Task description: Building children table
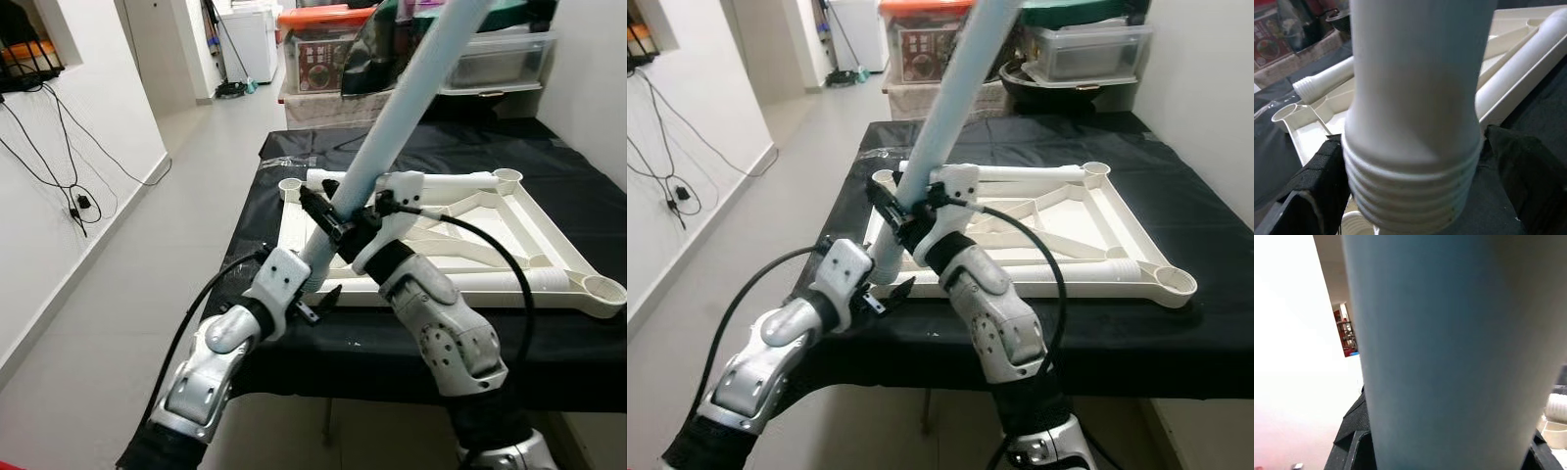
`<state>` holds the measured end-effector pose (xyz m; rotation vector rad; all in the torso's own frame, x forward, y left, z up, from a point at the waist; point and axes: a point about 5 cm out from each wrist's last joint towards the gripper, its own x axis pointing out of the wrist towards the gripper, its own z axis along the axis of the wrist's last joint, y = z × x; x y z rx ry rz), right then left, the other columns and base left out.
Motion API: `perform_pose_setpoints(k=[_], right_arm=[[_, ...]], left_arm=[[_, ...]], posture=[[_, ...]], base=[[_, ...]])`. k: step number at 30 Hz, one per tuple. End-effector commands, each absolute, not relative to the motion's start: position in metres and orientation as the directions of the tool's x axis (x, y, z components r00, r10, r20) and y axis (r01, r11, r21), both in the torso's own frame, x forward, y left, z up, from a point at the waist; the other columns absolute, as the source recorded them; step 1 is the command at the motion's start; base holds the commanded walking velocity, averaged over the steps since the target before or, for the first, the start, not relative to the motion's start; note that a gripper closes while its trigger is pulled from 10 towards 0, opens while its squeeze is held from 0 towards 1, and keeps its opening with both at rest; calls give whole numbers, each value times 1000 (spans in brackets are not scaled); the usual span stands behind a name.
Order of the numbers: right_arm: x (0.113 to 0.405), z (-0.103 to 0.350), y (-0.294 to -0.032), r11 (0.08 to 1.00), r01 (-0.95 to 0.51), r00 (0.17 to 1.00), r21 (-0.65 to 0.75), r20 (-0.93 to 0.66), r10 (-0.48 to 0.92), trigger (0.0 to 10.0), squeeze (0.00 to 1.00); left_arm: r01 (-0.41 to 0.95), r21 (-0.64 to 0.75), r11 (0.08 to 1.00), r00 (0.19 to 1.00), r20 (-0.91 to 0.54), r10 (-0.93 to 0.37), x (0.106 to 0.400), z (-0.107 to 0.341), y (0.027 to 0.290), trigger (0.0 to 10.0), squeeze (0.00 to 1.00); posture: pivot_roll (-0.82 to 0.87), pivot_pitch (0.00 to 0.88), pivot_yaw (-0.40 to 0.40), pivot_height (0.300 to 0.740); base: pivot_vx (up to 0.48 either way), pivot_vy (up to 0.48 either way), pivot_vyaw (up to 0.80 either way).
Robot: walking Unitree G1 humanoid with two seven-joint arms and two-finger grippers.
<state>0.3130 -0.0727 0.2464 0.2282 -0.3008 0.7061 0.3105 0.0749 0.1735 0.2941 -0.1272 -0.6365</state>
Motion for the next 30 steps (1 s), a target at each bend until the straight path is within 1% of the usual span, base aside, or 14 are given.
perform_pose_setpoints(k=[1,9,10,17,19,20,21,22,24,25,27,28,30], right_arm=[[305,250,-61,707,-705,671,56,372,641,0,0],[298,246,-53,692,-722,653,23,356,669,0,0],[298,244,-52,691,-723,653,25,353,670,0,0],[298,242,-51,696,-716,664,42,347,662,0,0],[302,243,-53,707,-704,682,70,349,643,0,0],[304,244,-55,716,-693,695,88,349,629,10000,0],[304,244,-55,716,-693,695,88,349,629,10000,0],[306,246,-57,722,-684,705,105,351,617,10000,0],[308,247,-59,726,-677,713,119,353,606,10000,0],[309,248,-61,727,-673,717,132,357,599,10000,310],[310,249,-61,727,-672,719,139,360,595,10000,310],[310,250,-62,728,-671,719,140,363,593,10000,1000],[311,251,-62,729,-670,719,140,364,592,10000,1000]], left_arm=[[574,323,753,791,18,-611,313,171,70,10000,0],[566,332,755,795,26,-607,317,170,68,10000,0],[568,337,751,791,29,-611,317,170,68,0,0],[577,369,729,776,32,-630,312,165,67,0,0],[578,383,721,774,26,-633,310,162,67,0,0],[577,393,716,775,14,-632,310,160,67,8000,0],[577,393,716,775,14,-632,310,160,67,8000,0],[573,400,715,777,13,-630,311,159,68,10000,0],[571,404,715,778,12,-628,311,158,69,10000,0],[568,409,714,779,11,-627,312,158,70,10000,0],[567,412,714,780,12,-626,312,158,70,10000,0],[565,413,714,781,12,-625,312,158,71,10000,0],[565,413,714,781,12,-624,313,158,71,10000,0]], posture=[[92,0,37,740],[88,0,37,740],[90,0,36,740],[89,0,35,740],[90,0,32,740],[89,0,34,740],[89,0,34,740],[90,0,33,740],[91,0,30,740],[91,0,33,740],[91,0,33,740],[93,0,28,740],[93,0,28,740]], base=[[0,0,0],[0,0,0],[0,0,0],[0,0,0],[0,0,0],[0,0,0],[0,0,0],[0,0,0],[0,0,0],[0,0,0],[0,0,0],[0,0,0],[0,0,0]])
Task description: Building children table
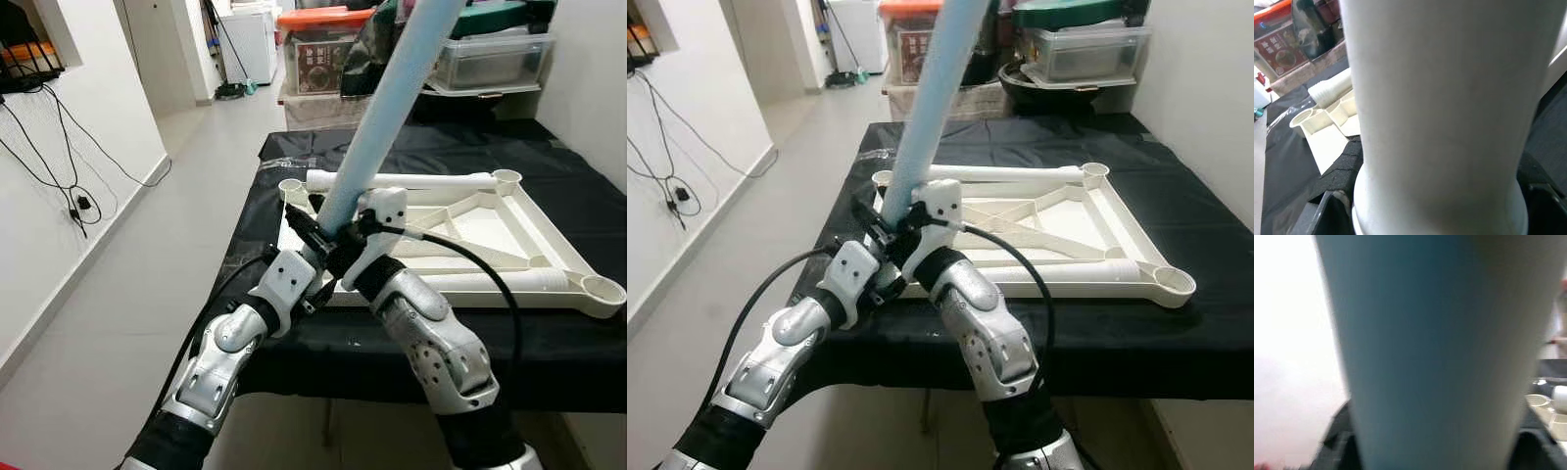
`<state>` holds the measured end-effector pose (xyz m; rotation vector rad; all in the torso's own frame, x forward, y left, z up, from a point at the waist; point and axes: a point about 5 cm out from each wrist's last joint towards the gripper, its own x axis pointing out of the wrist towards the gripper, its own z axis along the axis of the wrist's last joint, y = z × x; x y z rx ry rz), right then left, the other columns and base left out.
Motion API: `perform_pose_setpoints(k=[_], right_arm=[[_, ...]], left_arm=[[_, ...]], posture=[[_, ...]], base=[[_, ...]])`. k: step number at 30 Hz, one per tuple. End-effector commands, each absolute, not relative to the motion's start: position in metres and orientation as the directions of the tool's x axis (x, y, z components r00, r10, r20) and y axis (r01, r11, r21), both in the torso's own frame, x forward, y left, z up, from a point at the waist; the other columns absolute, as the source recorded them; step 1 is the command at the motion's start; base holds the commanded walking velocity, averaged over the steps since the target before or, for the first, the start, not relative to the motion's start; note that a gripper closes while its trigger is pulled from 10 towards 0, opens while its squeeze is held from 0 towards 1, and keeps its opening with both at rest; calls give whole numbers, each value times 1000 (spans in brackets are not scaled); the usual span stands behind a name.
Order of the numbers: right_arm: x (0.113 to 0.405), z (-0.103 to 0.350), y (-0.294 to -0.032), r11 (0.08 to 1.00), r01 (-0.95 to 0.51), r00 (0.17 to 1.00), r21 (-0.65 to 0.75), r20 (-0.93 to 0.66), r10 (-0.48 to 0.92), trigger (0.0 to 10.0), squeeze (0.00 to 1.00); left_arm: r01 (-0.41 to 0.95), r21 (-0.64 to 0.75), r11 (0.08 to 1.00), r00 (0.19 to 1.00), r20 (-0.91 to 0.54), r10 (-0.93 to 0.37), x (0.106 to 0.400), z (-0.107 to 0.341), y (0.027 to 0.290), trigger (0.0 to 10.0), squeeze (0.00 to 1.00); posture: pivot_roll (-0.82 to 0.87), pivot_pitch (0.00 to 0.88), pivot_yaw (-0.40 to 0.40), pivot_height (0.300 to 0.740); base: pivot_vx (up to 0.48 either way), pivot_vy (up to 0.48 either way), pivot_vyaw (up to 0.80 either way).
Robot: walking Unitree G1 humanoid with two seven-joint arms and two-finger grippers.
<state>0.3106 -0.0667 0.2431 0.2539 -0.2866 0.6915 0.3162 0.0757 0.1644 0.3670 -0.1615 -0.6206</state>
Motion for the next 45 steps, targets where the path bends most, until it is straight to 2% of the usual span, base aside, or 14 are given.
perform_pose_setpoints(k=[1,2,11,12,26,27,36,37,39,40,41,42,44,45], right_arm=[[311,252,-61,727,-672,718,140,364,593,10000,522],[311,253,-61,726,-673,718,144,364,593,10000,0],[311,254,-61,718,-679,715,156,363,597,10000,0],[310,254,-60,713,-684,710,154,364,603,0,0],[308,248,-57,707,-693,702,140,353,618,0,0],[309,249,-59,712,-688,707,144,354,612,0,0],[316,250,-72,752,-643,743,145,358,566,0,0],[319,250,-77,773,-619,759,139,355,545,0,0],[321,250,-81,785,-604,770,135,353,532,0,0],[322,249,-84,800,-585,783,132,348,515,2706,0],[322,249,-84,800,-585,783,132,348,515,2706,0],[323,248,-86,809,-574,791,130,344,506,8039,0],[328,242,-101,869,-482,846,111,319,428,10000,0],[328,242,-101,869,-482,846,111,319,428,10000,0]], left_arm=[[563,415,714,781,14,-624,313,158,72,10000,0],[562,418,714,781,15,-624,313,158,72,10000,0],[560,426,710,781,13,-624,311,155,74,10000,0],[560,428,709,781,14,-625,311,155,74,10000,0],[574,362,735,786,10,-619,315,156,74,10000,0],[574,364,733,788,-1,-616,315,154,75,10000,1000],[531,415,739,811,4,-585,312,153,85,10000,1000],[511,445,736,819,10,-574,311,154,88,10000,0],[499,463,733,823,13,-568,311,155,90,10000,0],[481,463,744,833,23,-553,311,157,93,10000,0],[481,463,744,833,23,-553,311,157,93,10000,0],[474,454,754,839,29,-544,312,158,94,10000,0],[427,410,806,871,53,-489,310,160,104,10000,0],[427,410,806,871,53,-489,310,160,104,10000,0]], posture=[[92,0,30,740],[91,0,29,740],[90,0,29,740],[90,0,28,740],[89,0,34,740],[88,0,31,740],[83,0,31,740],[85,0,30,740],[85,0,30,740],[87,0,29,740],[87,0,29,740],[87,0,29,740],[87,0,26,740],[87,0,26,740]], base=[[0,0,0],[0,0,0],[0,0,0],[0,0,0],[0,0,0],[0,0,0],[0,0,0],[0,0,0],[0,0,0],[0,0,0],[0,0,0],[0,0,0],[0,0,0],[0,0,0]])
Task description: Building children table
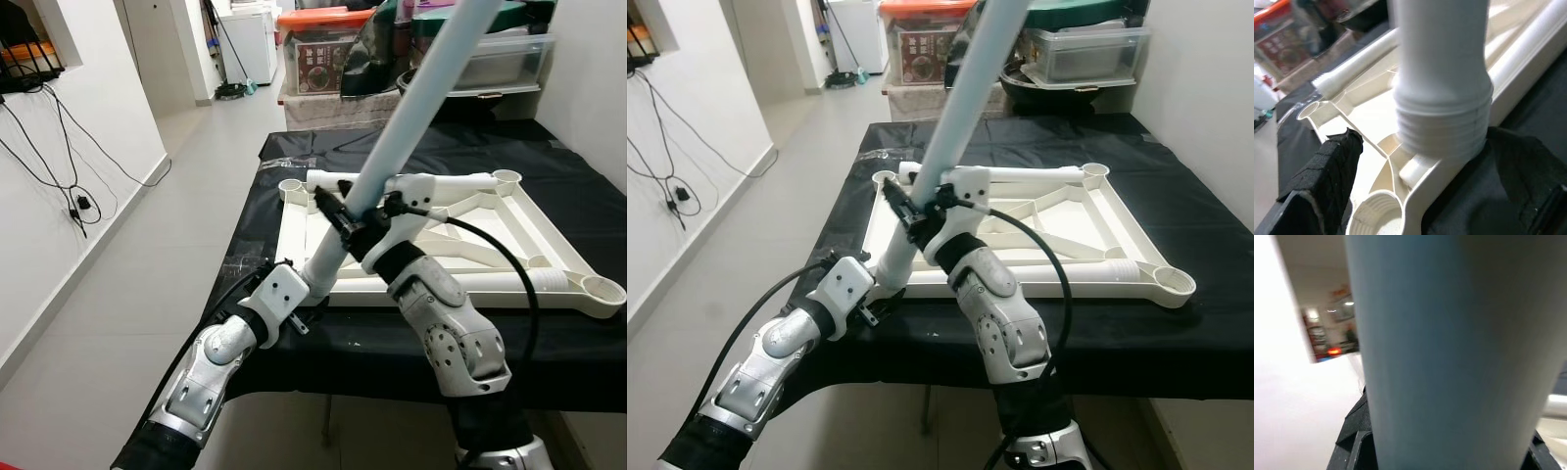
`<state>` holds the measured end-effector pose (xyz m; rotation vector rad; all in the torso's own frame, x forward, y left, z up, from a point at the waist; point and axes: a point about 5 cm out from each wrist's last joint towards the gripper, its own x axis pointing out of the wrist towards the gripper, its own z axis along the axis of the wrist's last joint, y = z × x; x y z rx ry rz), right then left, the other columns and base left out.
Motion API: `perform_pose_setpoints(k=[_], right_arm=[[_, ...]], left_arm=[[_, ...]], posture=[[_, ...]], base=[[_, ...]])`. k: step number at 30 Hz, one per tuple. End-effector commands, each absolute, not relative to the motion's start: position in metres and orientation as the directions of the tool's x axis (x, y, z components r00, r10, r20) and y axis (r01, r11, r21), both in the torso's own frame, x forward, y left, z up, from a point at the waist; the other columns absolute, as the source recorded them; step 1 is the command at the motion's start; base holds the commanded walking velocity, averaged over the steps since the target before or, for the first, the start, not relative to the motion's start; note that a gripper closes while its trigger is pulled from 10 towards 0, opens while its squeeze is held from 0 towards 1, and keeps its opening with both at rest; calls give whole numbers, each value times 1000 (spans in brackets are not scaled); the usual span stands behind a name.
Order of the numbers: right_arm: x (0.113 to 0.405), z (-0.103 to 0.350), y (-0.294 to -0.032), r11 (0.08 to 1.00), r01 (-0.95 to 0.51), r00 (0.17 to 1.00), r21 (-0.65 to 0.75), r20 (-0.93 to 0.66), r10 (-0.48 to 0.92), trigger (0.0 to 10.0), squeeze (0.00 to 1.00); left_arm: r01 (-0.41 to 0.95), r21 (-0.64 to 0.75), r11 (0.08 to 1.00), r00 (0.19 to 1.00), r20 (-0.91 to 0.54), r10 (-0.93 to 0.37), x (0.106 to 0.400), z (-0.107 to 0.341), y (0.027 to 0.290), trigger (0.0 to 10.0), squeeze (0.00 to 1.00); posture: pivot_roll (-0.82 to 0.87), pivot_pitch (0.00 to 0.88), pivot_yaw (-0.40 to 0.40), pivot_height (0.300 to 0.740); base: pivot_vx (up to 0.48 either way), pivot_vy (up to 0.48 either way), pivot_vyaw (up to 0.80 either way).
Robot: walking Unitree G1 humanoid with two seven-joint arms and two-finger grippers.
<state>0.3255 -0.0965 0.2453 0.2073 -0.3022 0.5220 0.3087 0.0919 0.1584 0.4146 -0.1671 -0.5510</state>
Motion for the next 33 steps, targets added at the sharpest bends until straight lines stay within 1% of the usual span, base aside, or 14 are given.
perform_pose_setpoints(k=[1,2,4,5,8,11,16,19,24,25,27,30,31,33], right_arm=[[332,237,-113,906,-413,879,94,302,369,10000,0],[334,233,-122,930,-358,901,81,290,321,10000,0],[334,233,-122,930,-358,901,81,290,321,10000,0],[335,230,-128,945,-319,916,73,279,288,10000,0],[335,230,-130,950,-302,922,74,278,271,10000,0],[335,230,-128,950,-304,920,75,283,272,10000,0],[334,230,-124,947,-312,916,79,290,277,10000,0],[333,230,-123,947,-312,915,80,293,277,10000,0],[333,230,-119,945,-312,915,100,298,271,10000,0],[334,230,-118,942,-313,916,117,299,267,10000,0],[334,230,-118,942,-313,916,117,299,267,10000,0],[335,230,-117,940,-312,918,134,298,262,10000,0],[336,229,-117,941,-311,920,137,293,261,10000,0],[336,229,-117,941,-310,920,138,291,261,10000,0]], left_arm=[[391,378,839,892,68,-446,309,161,112,10000,0],[363,355,862,907,79,-414,306,160,117,10000,0],[363,355,862,907,79,-414,306,160,117,10000,0],[330,342,880,918,99,-383,303,161,120,10000,0],[320,310,895,914,146,-378,296,169,114,10000,0],[321,267,909,913,170,-372,291,174,107,10000,0],[310,214,926,922,171,-348,287,173,104,10000,0],[306,199,931,925,169,-340,286,174,105,10000,0],[251,145,957,946,173,-275,287,177,114,10000,0],[229,123,966,953,172,-248,289,178,118,10000,0],[229,123,966,953,172,-248,289,178,118,10000,0],[182,83,980,966,170,-194,292,179,127,10000,0],[147,58,987,974,167,-154,294,180,134,10000,0],[138,53,989,975,166,-145,294,181,136,10000,0]], posture=[[87,0,27,740],[87,0,27,740],[87,0,27,740],[85,0,28,740],[89,0,22,740],[93,0,18,740],[97,0,16,740],[98,0,16,740],[102,0,13,740],[102,0,10,740],[102,0,10,740],[107,0,4,740],[109,0,1,740],[109,0,1,740]], base=[[0,0,800],[0,0,800],[0,0,800],[0,0,800],[0,0,800],[0,0,800],[0,0,800],[0,0,800],[0,0,800],[0,0,0],[0,0,0],[0,0,0],[0,0,0],[0,0,0]])
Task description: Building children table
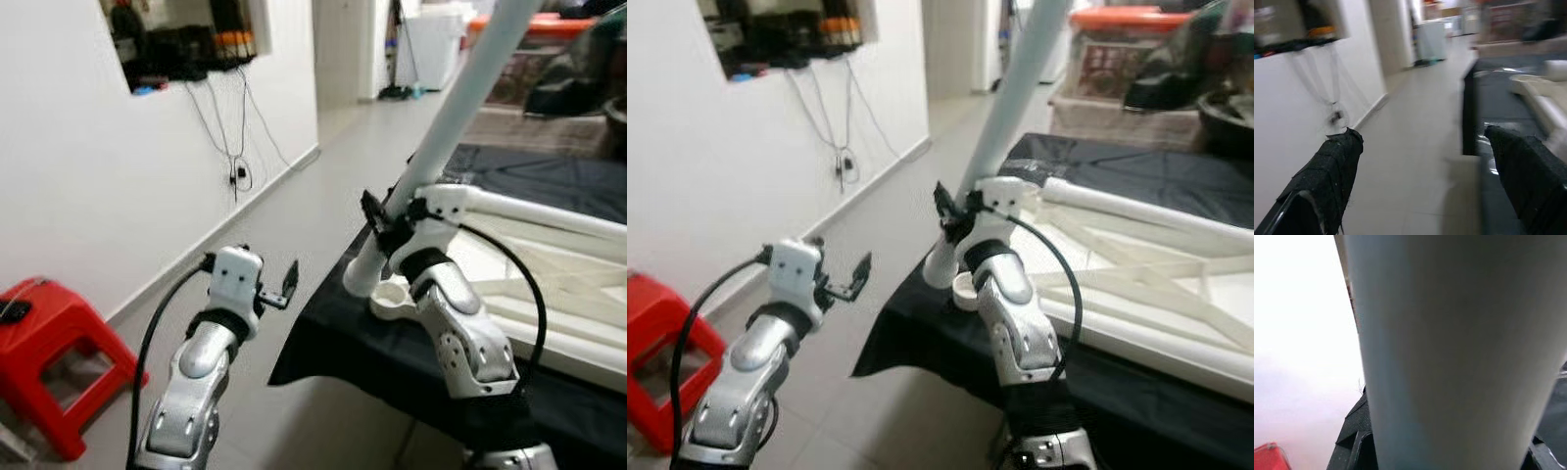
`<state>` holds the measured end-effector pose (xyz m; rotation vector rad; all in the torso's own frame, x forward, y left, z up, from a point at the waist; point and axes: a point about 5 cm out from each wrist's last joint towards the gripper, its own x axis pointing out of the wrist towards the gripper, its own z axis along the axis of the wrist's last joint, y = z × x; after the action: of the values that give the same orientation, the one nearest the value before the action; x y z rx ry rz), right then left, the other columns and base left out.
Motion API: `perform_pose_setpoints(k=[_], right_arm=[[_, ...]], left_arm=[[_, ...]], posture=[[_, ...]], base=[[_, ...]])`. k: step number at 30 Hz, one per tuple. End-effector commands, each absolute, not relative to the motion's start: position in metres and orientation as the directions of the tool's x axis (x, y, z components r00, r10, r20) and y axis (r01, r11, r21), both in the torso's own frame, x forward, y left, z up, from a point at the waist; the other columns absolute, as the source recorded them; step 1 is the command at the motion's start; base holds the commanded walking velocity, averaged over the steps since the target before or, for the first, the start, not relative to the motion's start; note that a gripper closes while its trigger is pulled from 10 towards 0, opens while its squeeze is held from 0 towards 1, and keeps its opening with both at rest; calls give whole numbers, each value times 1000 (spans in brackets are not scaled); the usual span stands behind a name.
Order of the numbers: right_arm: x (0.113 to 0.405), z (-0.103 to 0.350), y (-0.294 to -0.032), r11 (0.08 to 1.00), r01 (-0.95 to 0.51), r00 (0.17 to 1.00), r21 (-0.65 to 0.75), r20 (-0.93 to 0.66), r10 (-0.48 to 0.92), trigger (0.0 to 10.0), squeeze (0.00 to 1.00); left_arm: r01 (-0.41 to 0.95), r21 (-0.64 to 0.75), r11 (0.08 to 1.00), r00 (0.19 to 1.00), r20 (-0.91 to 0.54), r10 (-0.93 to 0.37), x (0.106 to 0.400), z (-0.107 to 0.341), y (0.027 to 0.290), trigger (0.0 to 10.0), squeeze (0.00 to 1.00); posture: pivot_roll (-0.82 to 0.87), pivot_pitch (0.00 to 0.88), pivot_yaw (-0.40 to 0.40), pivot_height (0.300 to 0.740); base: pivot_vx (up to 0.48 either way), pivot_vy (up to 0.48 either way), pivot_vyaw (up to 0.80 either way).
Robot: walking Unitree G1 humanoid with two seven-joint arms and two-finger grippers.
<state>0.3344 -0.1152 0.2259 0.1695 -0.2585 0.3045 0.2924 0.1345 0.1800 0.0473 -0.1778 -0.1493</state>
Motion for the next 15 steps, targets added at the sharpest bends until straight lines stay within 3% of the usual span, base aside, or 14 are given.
perform_pose_setpoints(k=[1,9,15], right_arm=[[336,229,-117,941,-310,920,138,291,261,10000,0],[334,228,-116,941,-311,919,131,292,263,10000,0],[337,232,-117,945,-302,920,129,298,253,10000,0]], left_arm=[[138,53,989,975,166,-145,294,181,136,10000,0],[124,38,992,977,169,-129,293,183,139,10000,0],[138,9,990,976,167,-138,291,185,130,10000,0]], posture=[[109,0,1,740],[103,0,1,740],[103,0,-1,740]], base=[[0,0,0],[0,0,0],[0,0,-667]])
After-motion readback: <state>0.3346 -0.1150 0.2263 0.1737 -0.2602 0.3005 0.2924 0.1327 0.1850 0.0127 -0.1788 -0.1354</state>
